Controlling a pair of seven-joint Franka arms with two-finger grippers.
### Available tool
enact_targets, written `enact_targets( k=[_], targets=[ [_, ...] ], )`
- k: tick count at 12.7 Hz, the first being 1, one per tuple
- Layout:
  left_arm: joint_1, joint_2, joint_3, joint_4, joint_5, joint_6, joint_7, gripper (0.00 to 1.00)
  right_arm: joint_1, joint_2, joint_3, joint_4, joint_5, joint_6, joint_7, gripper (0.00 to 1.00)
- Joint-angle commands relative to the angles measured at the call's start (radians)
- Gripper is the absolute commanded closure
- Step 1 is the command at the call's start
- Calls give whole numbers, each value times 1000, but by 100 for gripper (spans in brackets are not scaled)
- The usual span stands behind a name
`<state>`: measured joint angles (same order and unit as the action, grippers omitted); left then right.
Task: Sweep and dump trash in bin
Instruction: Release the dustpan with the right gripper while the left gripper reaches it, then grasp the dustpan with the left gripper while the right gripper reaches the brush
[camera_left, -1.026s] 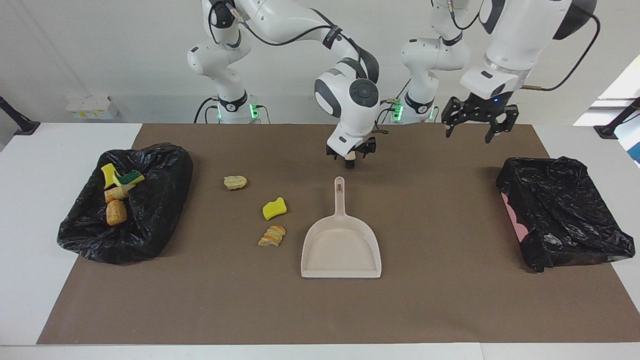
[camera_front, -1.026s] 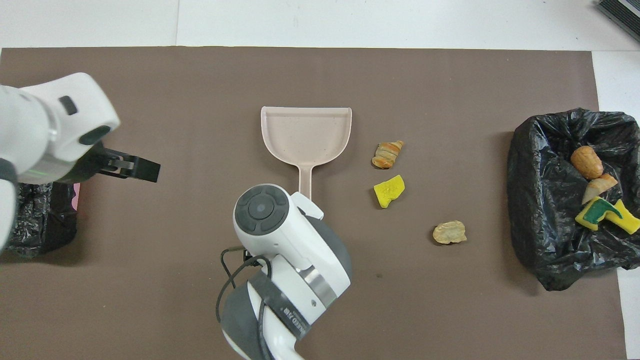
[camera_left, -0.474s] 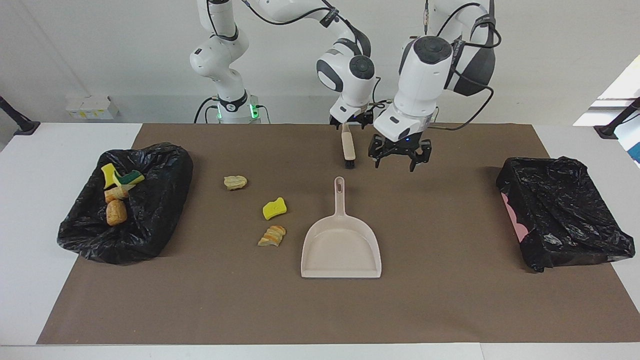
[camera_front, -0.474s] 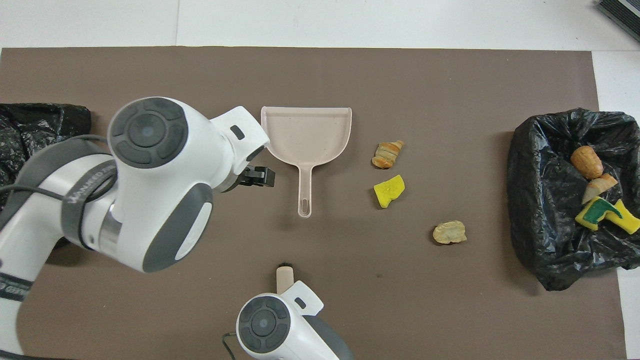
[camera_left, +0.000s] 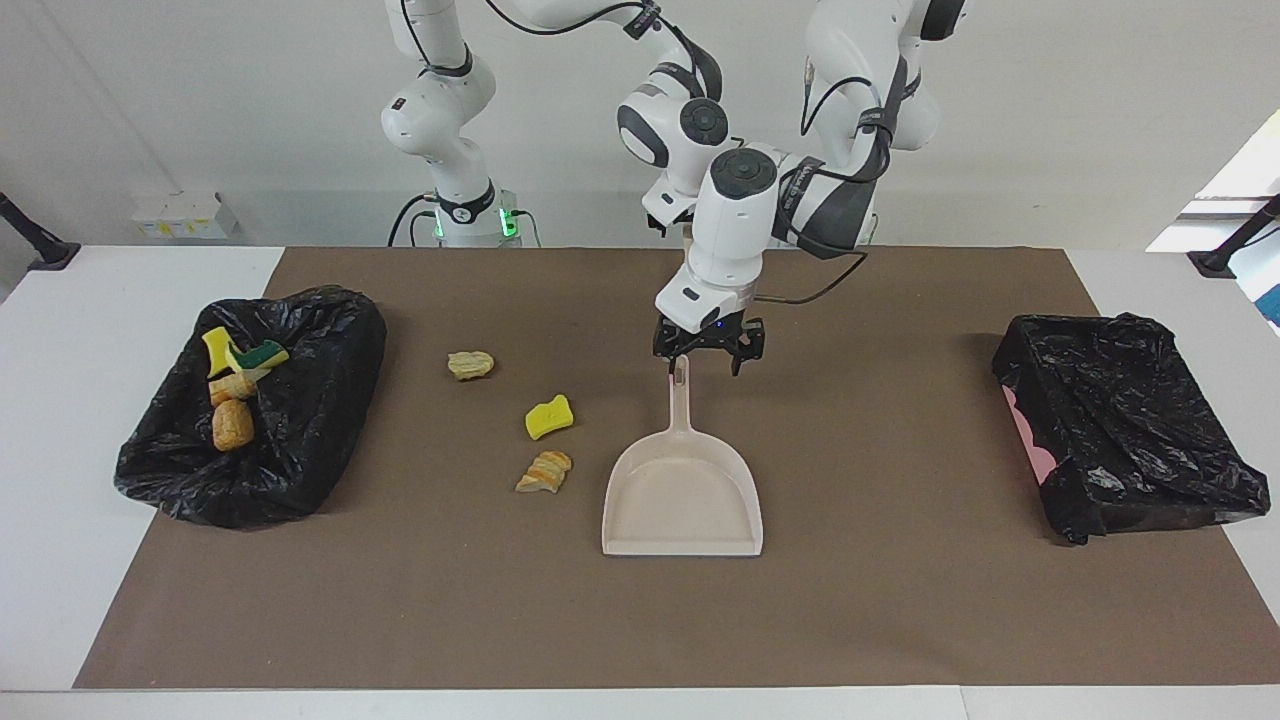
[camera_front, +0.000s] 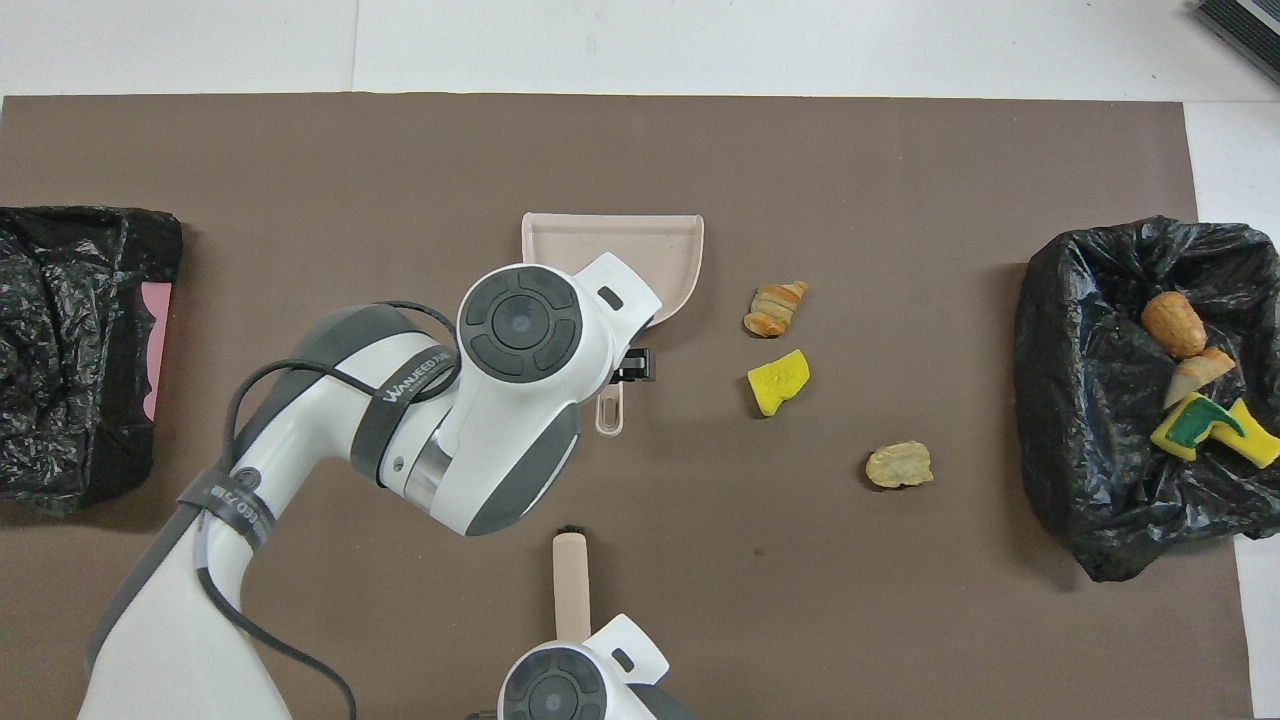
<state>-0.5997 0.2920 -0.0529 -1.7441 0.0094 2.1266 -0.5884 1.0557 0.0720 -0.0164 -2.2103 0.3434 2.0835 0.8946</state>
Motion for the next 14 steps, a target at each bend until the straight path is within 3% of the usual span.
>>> enact_targets(
  k=[1, 3, 4, 7, 9, 11, 14],
  targets=[
    [-11, 29, 19, 17, 6, 35, -16, 0, 3, -12, -4, -25, 29, 41, 11, 50],
    [-9, 33, 18, 14, 6, 39, -17, 0, 1, -5, -4, -17, 28, 39, 6, 94],
    [-11, 48, 19, 14, 6, 42, -19, 0, -3, 3, -4, -8, 28, 36, 10, 100],
    [-29, 93, 21, 34, 10, 55, -62, 0, -31, -1, -8, 9, 25, -5, 12, 100],
    [-32, 99, 19, 25, 10, 70, -68, 0, -89, -24, -13, 35, 13, -109, 15, 100],
    [-32, 102, 19, 23, 10, 79, -71, 9, -176, -70, -14, 34, -6, -184, 11, 100],
    [-31, 102, 18, 14, 4, 81, -74, 31, -317, -133, -11, 29, -78, -293, -70, 100]
  ],
)
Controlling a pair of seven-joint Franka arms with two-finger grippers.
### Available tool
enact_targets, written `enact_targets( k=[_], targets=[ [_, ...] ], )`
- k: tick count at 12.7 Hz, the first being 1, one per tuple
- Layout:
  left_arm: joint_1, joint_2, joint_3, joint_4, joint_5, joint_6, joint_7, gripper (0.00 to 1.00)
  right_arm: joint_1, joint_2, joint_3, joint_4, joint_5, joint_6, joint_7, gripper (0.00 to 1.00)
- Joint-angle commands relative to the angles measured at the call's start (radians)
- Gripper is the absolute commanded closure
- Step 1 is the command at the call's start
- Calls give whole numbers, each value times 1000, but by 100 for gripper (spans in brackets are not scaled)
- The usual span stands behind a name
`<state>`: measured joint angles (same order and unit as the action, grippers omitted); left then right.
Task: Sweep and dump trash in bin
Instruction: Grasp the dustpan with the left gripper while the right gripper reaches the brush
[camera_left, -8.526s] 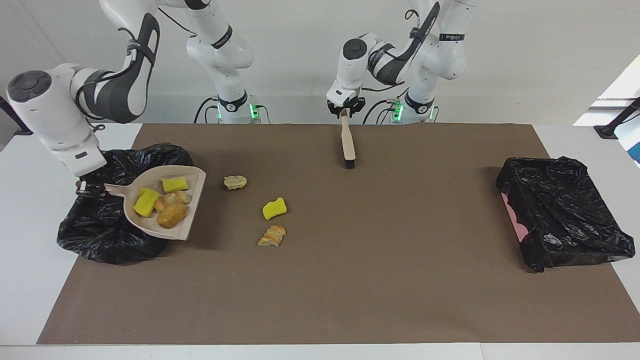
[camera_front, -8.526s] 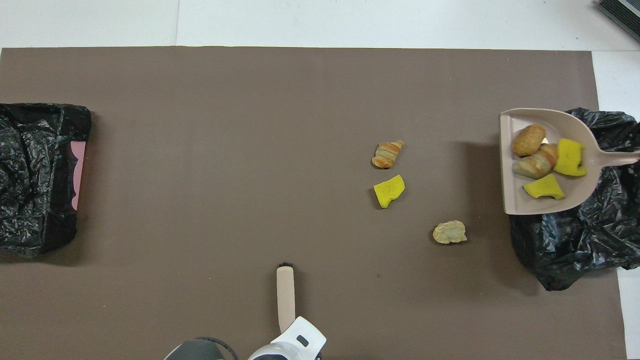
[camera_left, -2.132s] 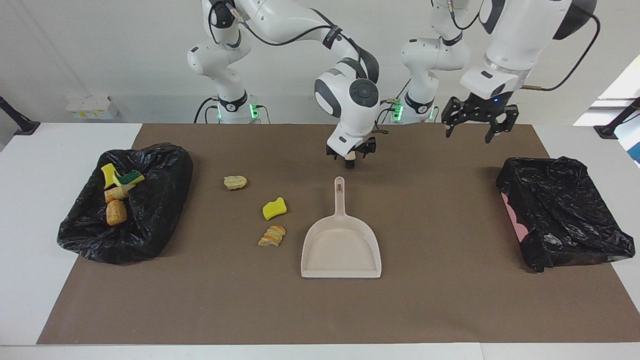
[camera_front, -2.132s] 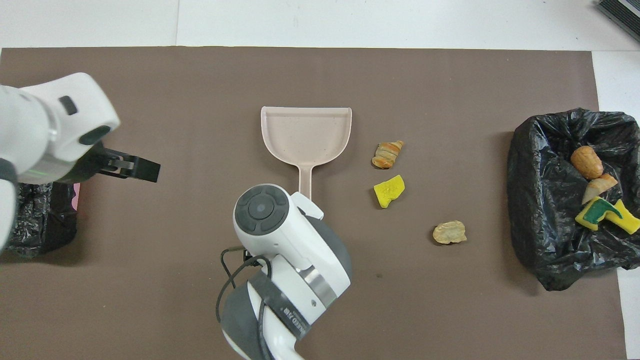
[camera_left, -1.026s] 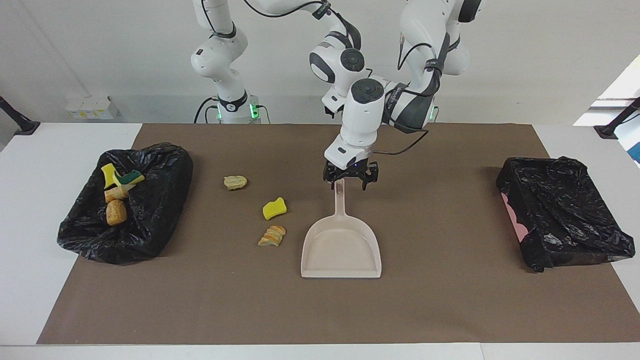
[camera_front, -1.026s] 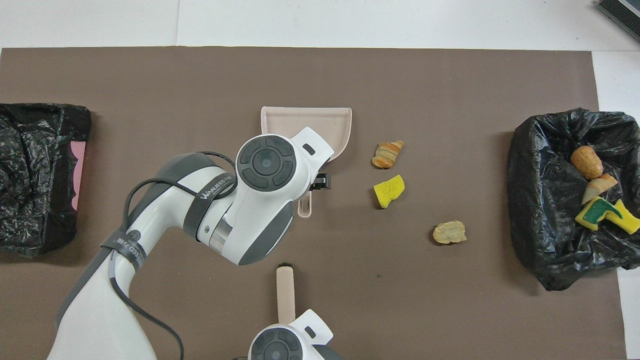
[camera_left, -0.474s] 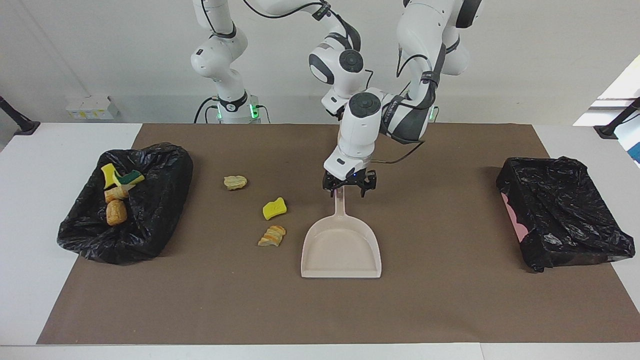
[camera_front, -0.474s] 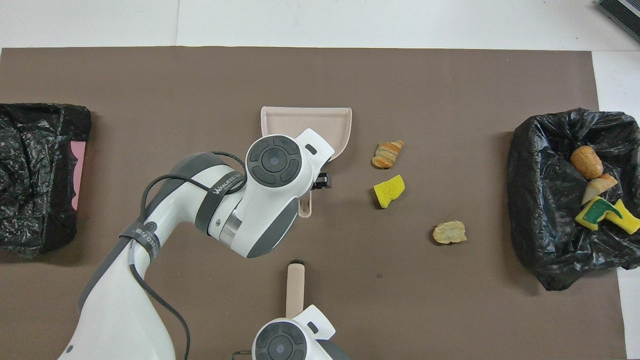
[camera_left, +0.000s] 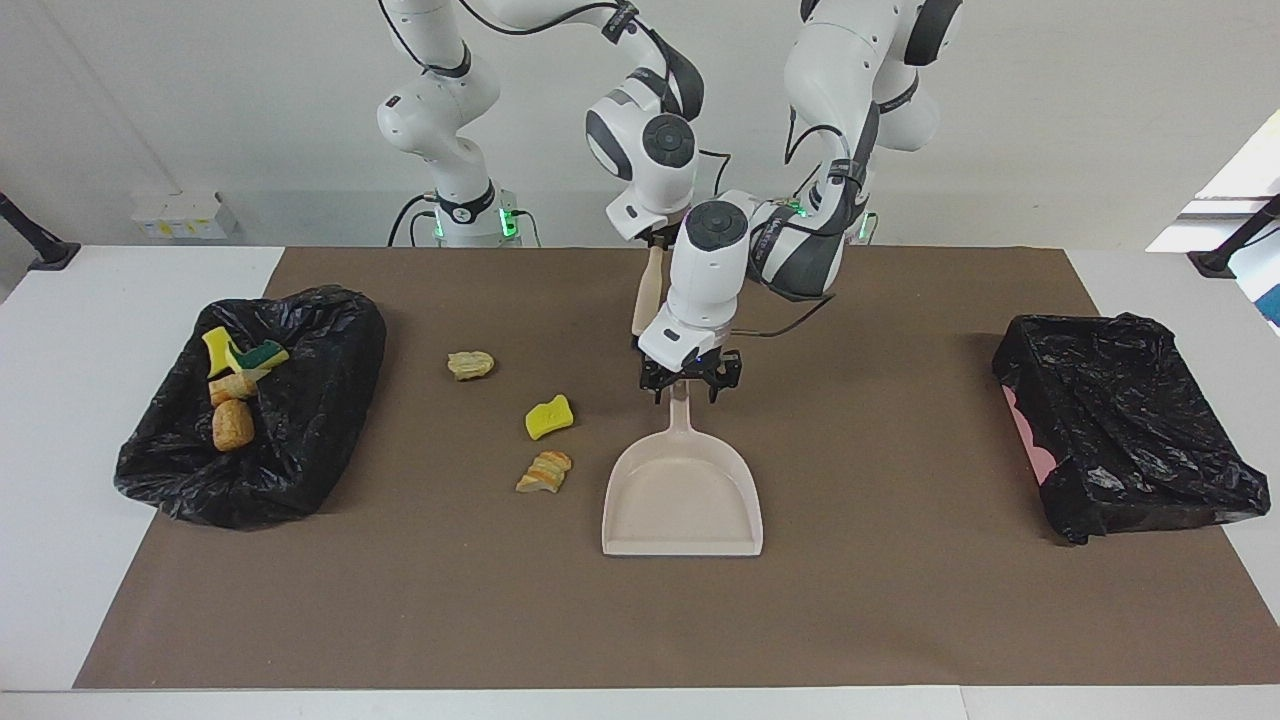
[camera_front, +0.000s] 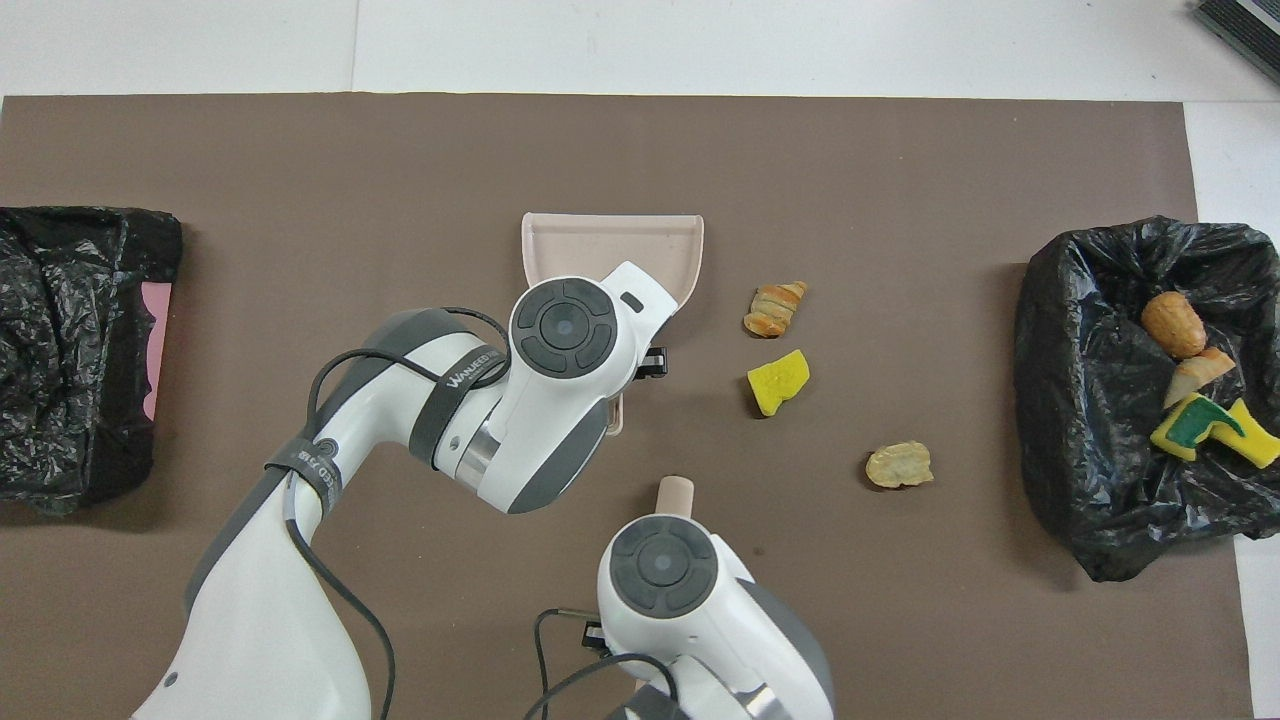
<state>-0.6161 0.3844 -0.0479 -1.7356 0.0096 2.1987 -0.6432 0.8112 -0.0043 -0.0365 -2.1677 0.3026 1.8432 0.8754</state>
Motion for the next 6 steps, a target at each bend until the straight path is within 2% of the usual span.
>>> enact_targets(
  k=[1, 2, 3, 6],
  targets=[
    [-16, 10, 11, -13, 0, 19, -18, 36, -111, -69, 7, -14, -55, -70, -78, 100],
    [-16, 7, 11, -39, 0, 48, -18, 37, -154, -80, 9, -14, -83, -91, -110, 100],
    [-14, 7, 11, -39, 0, 55, -16, 46, -200, -82, 9, -14, -111, -105, -146, 100],
    [-11, 7, 13, -38, 0, 50, -9, 90, -332, -69, 9, -18, -169, -120, -228, 100]
  ],
)
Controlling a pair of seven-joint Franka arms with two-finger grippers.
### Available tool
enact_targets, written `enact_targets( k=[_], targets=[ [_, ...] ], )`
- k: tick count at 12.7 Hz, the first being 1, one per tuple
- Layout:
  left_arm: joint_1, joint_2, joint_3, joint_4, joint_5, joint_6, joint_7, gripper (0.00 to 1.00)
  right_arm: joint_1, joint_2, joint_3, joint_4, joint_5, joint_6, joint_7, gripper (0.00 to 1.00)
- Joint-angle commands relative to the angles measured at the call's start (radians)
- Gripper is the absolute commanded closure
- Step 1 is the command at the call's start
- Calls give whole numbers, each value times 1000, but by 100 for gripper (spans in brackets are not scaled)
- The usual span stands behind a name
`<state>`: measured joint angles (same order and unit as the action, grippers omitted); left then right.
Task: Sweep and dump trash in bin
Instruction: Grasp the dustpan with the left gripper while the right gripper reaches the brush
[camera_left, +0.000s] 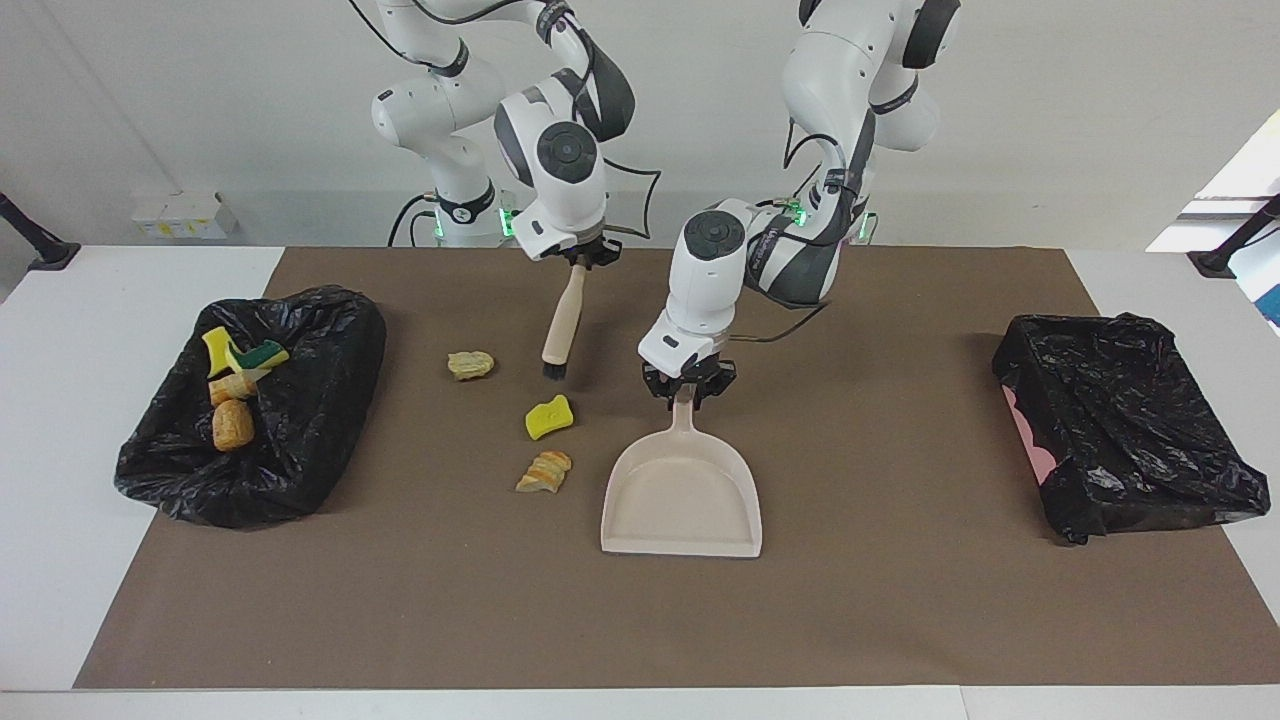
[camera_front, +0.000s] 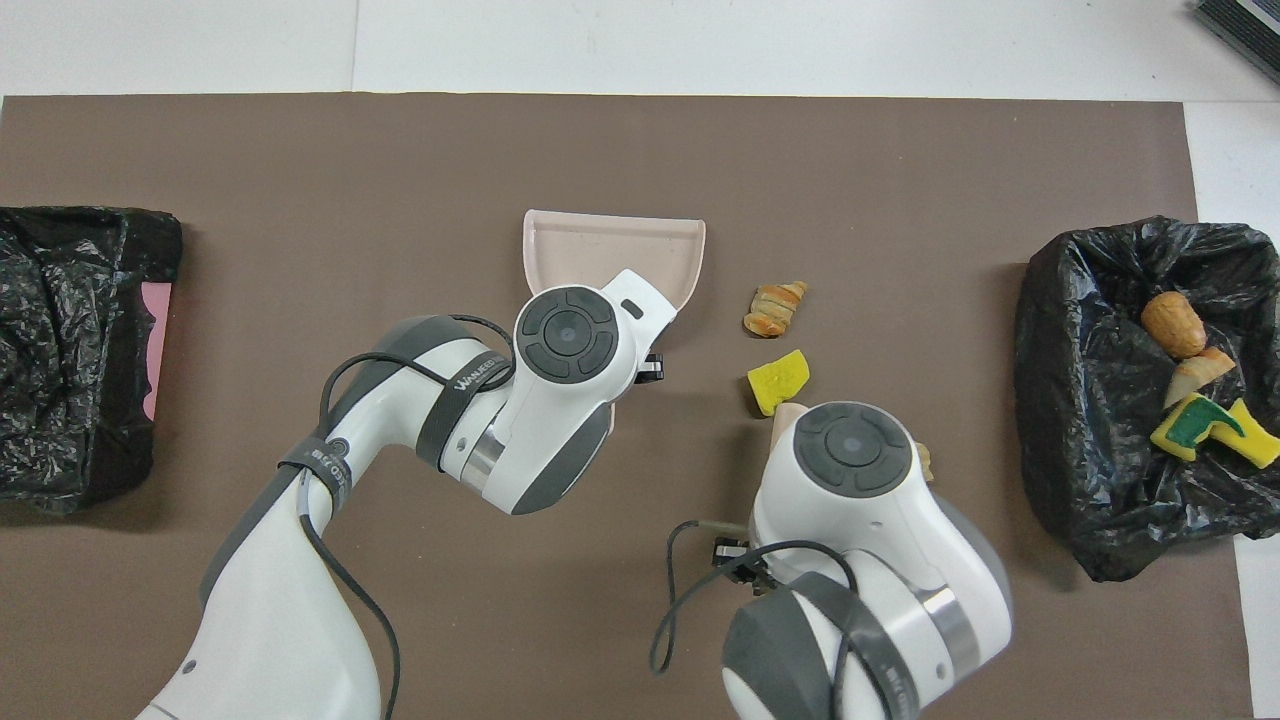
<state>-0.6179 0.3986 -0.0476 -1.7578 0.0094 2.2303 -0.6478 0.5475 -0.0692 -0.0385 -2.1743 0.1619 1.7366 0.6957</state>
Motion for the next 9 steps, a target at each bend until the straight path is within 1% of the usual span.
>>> enact_targets(
  k=[1, 2, 3, 5, 6, 7, 8, 9],
  targets=[
    [-6, -9, 12, -12, 1, 12, 2, 99, -102, 0, 12, -10, -77, -20, -53, 100],
    [1, -15, 12, -11, 3, 8, 3, 100, -130, 5, 14, -10, -120, -23, -53, 100],
    [4, -27, 14, -11, 4, -1, 31, 100, -150, 6, 12, -10, -134, -32, -51, 100],
    [12, -66, 21, -14, 8, -61, 197, 100, -210, 3, 12, -21, -151, -60, -47, 100],
    [38, -87, 22, -14, 6, -104, 279, 100, -221, -12, 12, -48, -166, -77, -41, 100],
    [65, -110, 20, -14, 8, -150, 359, 100, -224, -49, 12, -105, -177, -74, -33, 100],
    [76, -125, 22, -14, 8, -184, 444, 100, -233, -94, 11, -184, -183, -45, -28, 100],
    [95, -130, 22, -14, 8, -205, 511, 100, -259, -150, 12, -268, -185, 22, -33, 100]
  ],
)
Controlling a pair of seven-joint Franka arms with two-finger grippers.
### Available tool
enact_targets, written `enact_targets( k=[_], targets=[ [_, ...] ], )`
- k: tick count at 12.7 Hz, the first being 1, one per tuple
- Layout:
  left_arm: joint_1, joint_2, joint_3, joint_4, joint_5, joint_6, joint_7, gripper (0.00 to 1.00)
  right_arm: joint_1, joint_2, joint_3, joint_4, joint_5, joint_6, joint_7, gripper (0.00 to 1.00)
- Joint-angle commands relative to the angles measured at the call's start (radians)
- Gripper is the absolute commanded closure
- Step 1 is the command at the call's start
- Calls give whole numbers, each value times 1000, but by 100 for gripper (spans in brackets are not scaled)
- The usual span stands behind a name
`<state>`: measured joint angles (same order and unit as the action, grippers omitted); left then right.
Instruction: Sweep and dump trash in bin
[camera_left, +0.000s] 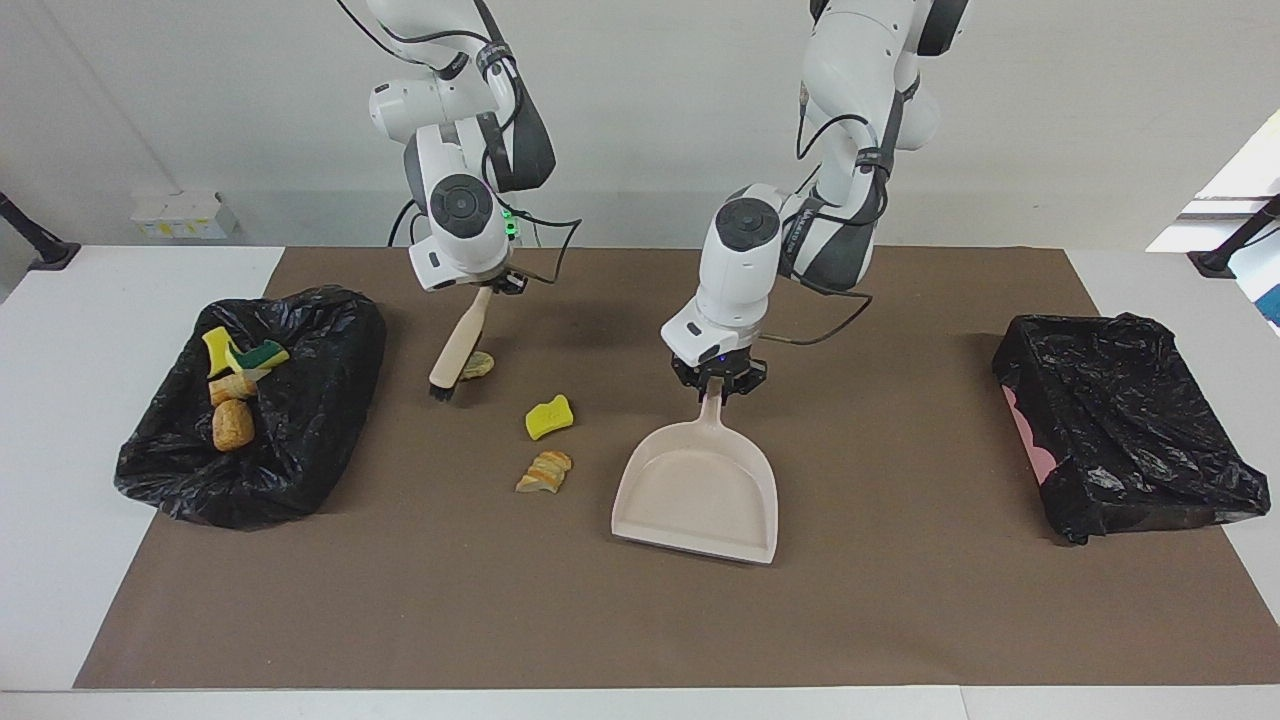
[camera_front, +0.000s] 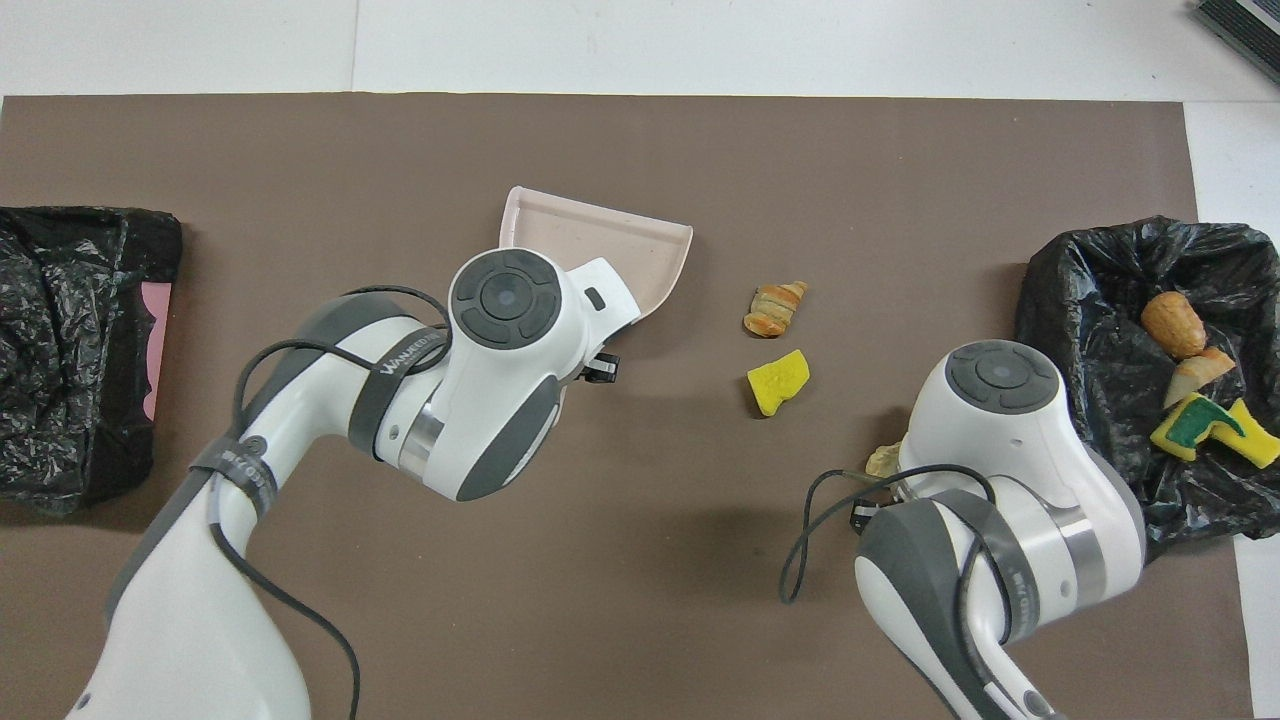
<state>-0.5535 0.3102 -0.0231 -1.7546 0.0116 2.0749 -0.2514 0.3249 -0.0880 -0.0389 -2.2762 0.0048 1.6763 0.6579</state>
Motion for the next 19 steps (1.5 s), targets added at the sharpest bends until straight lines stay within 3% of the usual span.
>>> enact_targets(
  k=[1, 5, 11, 15, 19],
  targets=[
    [30, -48, -3, -17, 5, -76, 179, 100, -49, -162, 13, -231, -28, 148, -6, 100],
    [59, -49, -4, -22, 5, -90, 416, 100, -23, -102, 19, -212, -11, 287, -20, 100],
    [72, -40, -3, -5, 7, -99, 806, 100, 74, 71, 19, 18, 102, 302, -92, 100],
    [73, -46, -3, -25, 8, -87, 1044, 100, 80, 185, 17, 280, 78, 146, -110, 100],
    [40, -77, -3, -101, 59, -24, 1051, 100, 16, 183, 11, 277, 0, 140, -179, 100]
  ],
)
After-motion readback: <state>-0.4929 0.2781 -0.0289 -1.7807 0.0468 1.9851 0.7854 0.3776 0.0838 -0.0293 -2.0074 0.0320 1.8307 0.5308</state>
